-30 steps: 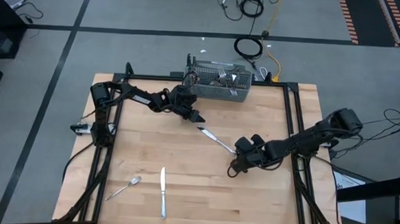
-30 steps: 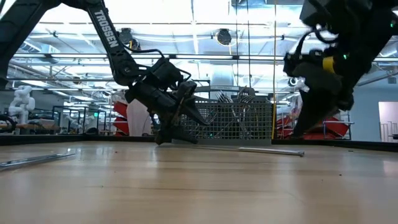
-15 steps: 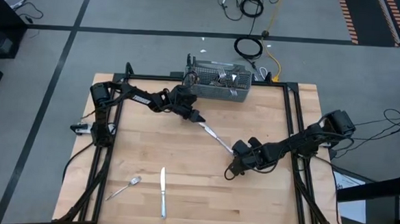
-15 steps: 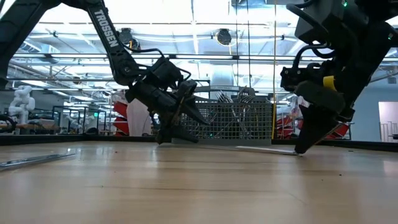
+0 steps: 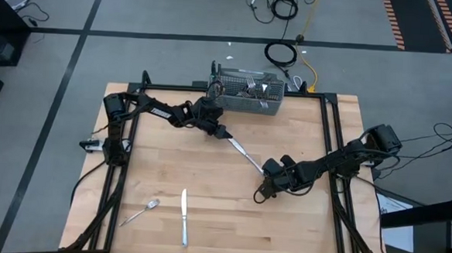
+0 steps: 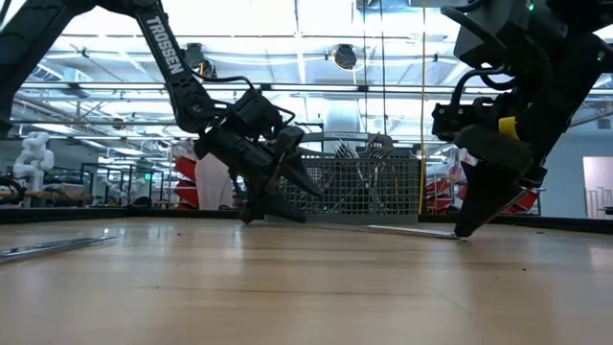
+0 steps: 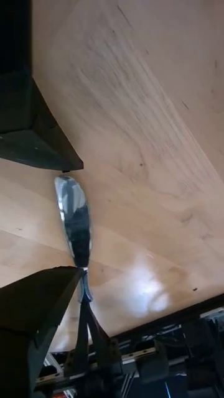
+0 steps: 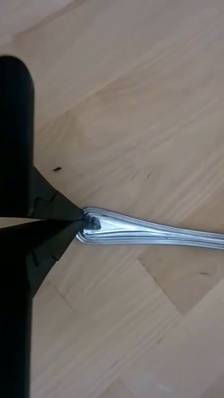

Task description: Sort silverware

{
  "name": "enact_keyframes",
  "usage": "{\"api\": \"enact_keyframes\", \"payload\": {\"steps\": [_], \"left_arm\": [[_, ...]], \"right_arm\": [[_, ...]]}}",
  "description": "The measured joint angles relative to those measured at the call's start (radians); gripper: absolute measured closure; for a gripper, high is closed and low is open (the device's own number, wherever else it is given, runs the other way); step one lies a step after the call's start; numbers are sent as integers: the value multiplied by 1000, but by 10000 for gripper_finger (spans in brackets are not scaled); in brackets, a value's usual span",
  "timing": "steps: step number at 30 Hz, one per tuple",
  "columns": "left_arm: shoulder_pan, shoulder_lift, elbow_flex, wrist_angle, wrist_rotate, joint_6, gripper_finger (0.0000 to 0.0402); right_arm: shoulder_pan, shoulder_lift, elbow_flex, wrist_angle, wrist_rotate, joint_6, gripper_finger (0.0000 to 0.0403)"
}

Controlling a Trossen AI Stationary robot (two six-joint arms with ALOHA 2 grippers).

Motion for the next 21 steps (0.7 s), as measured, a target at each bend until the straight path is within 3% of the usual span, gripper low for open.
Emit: {"api": "enact_keyframes", "payload": {"steps": [8,21], "left_arm": [[-35,35,5,16,-32,7,139],[-55,24,13,-108,-100,110,140]], "right_arm": [[0,0,0,-2,0,-17,403],[0,0,0,-4,-2,-52,403]]}}
